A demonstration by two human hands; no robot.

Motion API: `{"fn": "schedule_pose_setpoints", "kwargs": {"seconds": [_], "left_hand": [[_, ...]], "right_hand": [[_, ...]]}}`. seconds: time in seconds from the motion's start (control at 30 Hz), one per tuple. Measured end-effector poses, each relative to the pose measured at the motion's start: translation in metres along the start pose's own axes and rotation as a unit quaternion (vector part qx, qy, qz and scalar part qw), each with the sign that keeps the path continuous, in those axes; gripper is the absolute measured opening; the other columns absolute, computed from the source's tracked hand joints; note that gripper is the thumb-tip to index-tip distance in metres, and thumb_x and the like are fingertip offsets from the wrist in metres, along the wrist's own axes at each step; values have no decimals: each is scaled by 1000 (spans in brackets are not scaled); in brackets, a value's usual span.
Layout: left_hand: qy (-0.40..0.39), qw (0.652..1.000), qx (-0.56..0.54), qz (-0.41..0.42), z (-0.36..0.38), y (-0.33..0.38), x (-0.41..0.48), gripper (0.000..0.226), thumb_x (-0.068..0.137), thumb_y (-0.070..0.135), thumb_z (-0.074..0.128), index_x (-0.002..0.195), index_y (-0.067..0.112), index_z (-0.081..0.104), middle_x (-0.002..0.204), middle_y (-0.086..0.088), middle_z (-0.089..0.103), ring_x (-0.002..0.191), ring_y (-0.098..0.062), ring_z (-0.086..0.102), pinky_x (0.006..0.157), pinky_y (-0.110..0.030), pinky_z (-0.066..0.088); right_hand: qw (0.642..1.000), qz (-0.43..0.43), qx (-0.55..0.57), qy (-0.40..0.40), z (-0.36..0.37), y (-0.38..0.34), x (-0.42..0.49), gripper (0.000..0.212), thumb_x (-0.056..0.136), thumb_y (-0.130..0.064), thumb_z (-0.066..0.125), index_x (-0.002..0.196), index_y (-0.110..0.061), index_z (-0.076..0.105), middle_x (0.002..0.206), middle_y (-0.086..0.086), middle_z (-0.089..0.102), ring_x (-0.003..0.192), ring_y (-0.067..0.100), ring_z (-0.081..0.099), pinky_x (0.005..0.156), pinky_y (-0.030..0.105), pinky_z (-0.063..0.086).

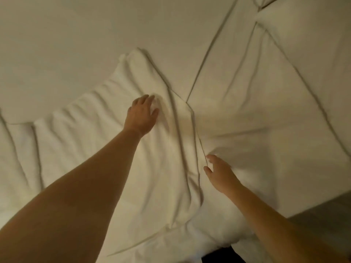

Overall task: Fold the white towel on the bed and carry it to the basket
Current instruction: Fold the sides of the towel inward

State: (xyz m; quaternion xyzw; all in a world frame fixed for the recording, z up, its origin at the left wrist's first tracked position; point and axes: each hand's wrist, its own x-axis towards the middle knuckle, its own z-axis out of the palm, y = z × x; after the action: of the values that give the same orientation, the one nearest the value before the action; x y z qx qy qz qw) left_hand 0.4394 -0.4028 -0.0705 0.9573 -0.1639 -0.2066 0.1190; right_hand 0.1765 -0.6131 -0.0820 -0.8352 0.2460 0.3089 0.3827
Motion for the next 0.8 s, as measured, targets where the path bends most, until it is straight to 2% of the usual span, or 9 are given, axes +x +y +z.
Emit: {"fn": "schedule_pose_setpoints", "kwargs": {"seconds": [0.07, 0.23, 0.37, 0.5, 0.57, 0.63, 0.73, 0.8], "left_hand": [[22, 1000, 5, 18, -7, 10, 29, 55, 102, 37, 53, 154, 18, 47, 158, -8, 46, 144, -35, 40, 112, -50, 41], [23, 999, 15, 19, -12, 26, 92, 55, 101, 41, 46, 153, 22, 48, 154, -8, 47, 140, -37, 44, 112, -50, 43], [-7, 999, 37, -23, -10, 41, 124, 53, 102, 43, 40, 151, 26, 49, 155, -10, 43, 137, -39, 45, 111, -52, 43], [-8, 991, 87, -96, -6, 55, 132, 45, 103, 39, 36, 138, 22, 58, 141, -14, 49, 127, -43, 50, 103, -52, 47], [7, 988, 85, -130, -5, 52, 132, 46, 104, 41, 34, 137, 17, 56, 138, -14, 47, 125, -42, 49, 99, -53, 47], [21, 986, 83, -143, -5, 44, 130, 47, 104, 37, 34, 139, 10, 52, 137, -16, 45, 124, -42, 48, 96, -54, 48], [62, 980, 144, -122, -7, 28, 120, 45, 98, 28, 41, 136, 9, 55, 137, -16, 48, 124, -42, 47, 99, -52, 46], [71, 977, 190, -59, -7, 16, 114, 45, 93, 26, 49, 135, 11, 57, 141, -13, 49, 132, -39, 43, 109, -50, 40]], "right_hand": [[999, 10, 39, 17, 3, 1, 8, 44, 97, -22, 59, 139, -11, 51, 131, 12, 58, 121, 28, 57, 104, 38, 45], [995, 4, 71, 65, 11, 7, 31, 29, 91, -17, 66, 119, -10, 62, 101, 7, 60, 88, 23, 60, 84, 32, 48], [990, -4, 110, 91, 18, 12, 39, 23, 88, -14, 68, 110, -12, 65, 96, 5, 61, 84, 22, 63, 80, 33, 52], [992, -27, 102, 71, 18, 17, 46, 3, 88, -14, 68, 89, -16, 65, 81, -1, 62, 72, 12, 56, 70, 26, 41], [992, -35, 106, 61, 14, 20, 45, 7, 91, -16, 67, 87, -20, 63, 82, -3, 61, 70, 8, 56, 68, 24, 40], [988, -30, 124, 85, 11, 27, 41, 8, 93, -14, 66, 89, -19, 61, 87, 0, 60, 74, 14, 59, 69, 28, 46], [984, -8, 130, 119, 4, 39, 32, 9, 95, -12, 62, 89, -15, 56, 86, 4, 57, 74, 20, 56, 65, 27, 43], [983, 1, 128, 132, -1, 47, 26, 11, 96, -11, 61, 87, -15, 55, 82, 3, 55, 70, 16, 53, 61, 20, 37]]}}
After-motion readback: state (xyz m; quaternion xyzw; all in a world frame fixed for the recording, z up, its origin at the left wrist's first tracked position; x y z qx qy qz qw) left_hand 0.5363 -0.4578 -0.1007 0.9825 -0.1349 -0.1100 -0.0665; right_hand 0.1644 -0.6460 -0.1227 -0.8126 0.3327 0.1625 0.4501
